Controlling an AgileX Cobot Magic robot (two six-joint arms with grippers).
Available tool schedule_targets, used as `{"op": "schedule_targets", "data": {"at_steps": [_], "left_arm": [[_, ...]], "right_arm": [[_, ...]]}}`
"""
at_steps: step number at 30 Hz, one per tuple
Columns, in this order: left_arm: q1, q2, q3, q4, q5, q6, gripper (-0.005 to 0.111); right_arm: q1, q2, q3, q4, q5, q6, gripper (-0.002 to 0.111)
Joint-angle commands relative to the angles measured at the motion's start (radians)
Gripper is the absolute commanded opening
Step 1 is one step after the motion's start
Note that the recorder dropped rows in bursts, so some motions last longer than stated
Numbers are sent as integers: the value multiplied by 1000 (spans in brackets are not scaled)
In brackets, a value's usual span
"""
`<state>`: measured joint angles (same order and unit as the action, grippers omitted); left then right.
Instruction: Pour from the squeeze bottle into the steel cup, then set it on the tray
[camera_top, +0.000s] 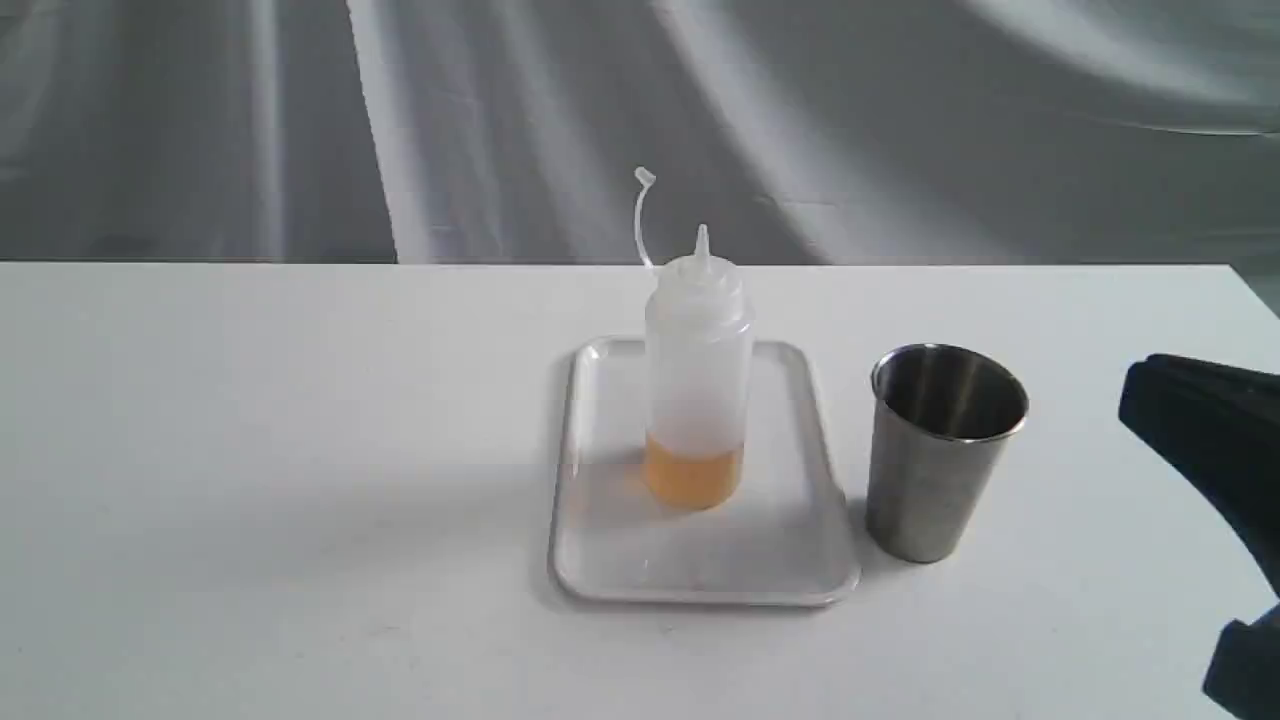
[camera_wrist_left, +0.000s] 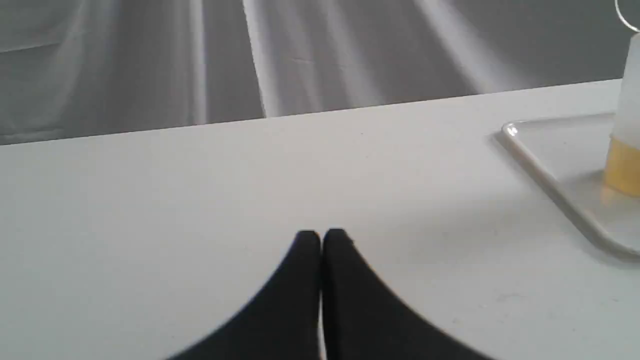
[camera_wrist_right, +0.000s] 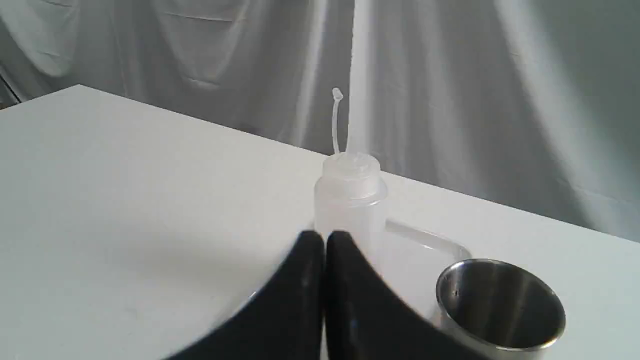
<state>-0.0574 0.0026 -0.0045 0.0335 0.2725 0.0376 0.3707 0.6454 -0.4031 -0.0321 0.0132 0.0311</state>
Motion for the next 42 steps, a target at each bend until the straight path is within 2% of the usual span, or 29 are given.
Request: {"op": "schedule_targets", "data": {"at_steps": [1,5,12,17,25,32,38,42], "left_arm": [[-6,-3,4,-1,-7,-2,0],[-6,-3,4,-1,-7,-2,0],[-6,-3,4,-1,-7,-5,0],[-6,-3,4,-1,-7,-5,0],[-6,-3,4,-1,-7,-2,0],[-6,-3,4,-1,-7,-2,0],[-6,-3,4,-1,-7,-5,0],[-6,-3,4,-1,-7,-5,0]], "right_arm": [[0,-6,49,-5,-93,7,0],[0,-6,119,-5,-183,7,0],[-28,-111,247,-5,-196,-8,0],[-113,-258,332,-5,-196,-8,0],[-332,-443,403,-88,-196,-8,0],[-459,-583,403,-88,-74,-8,0],[-470,-645,403,-88,12,-8,0],[-470,-645,403,-88,198,-8,0]]}}
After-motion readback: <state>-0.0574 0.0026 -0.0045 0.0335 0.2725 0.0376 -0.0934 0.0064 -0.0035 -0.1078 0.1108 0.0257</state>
